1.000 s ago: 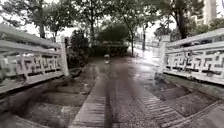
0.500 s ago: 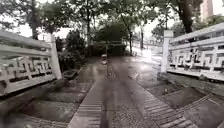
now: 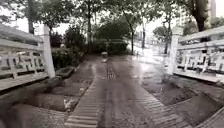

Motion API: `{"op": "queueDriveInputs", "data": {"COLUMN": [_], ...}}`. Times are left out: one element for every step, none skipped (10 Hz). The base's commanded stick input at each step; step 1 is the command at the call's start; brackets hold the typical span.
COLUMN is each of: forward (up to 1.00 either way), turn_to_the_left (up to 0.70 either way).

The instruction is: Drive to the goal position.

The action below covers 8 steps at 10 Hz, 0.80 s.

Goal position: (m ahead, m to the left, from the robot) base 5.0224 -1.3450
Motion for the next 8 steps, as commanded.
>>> {"op": "queueDriveInputs", "data": {"forward": [0.64, 0.64, 0.64, 0.64, 0.64, 0.64, 0.64, 0.64], "turn_to_the_left": [0.02, 0.02, 0.02, 0.02, 0.02, 0.02, 0.02, 0.02]}}
